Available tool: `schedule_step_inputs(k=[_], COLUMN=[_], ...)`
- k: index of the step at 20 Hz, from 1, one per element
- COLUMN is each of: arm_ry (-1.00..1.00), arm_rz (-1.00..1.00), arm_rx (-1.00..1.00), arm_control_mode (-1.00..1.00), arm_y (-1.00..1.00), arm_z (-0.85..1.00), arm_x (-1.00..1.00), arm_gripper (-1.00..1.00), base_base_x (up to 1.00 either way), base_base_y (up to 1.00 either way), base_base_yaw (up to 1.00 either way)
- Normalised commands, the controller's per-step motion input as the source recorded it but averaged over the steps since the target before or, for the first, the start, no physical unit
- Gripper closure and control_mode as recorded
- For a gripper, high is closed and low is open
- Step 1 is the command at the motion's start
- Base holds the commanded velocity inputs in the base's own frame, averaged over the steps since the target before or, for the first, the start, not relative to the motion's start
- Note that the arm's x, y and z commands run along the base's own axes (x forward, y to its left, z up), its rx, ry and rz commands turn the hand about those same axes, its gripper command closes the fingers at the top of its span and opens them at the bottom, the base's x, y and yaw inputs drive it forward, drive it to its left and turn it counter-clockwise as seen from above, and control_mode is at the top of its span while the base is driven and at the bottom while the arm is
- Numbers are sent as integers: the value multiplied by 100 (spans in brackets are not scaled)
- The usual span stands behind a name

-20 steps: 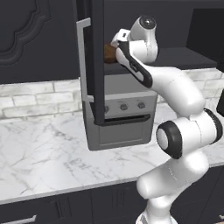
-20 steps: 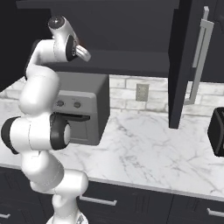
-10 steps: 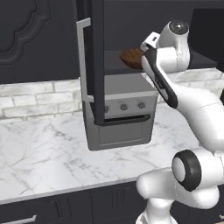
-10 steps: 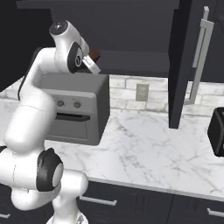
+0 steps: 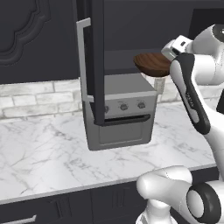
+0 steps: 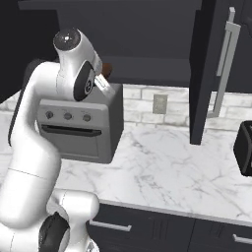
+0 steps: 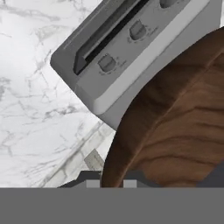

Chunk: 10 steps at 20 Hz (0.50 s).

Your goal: Take the smaller bowl and place it next to the appetizer plate on the dining counter , and place the larger bowl next to the plate with cooked food.

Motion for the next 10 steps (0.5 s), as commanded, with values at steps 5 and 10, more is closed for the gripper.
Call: schedule_step_inputs(k=[5,10], arm_ry=[-7,-13], arm_rz=[19,6], arm_rx=[0,0], arm_control_mode=[-100,-100], arm_y=[0,0], arm_z=[5,0], arm_x=[-100,-100], arm_gripper=[100,100], base_base_x=[0,0], base_base_y=[0,0], base_base_yaw=[0,0])
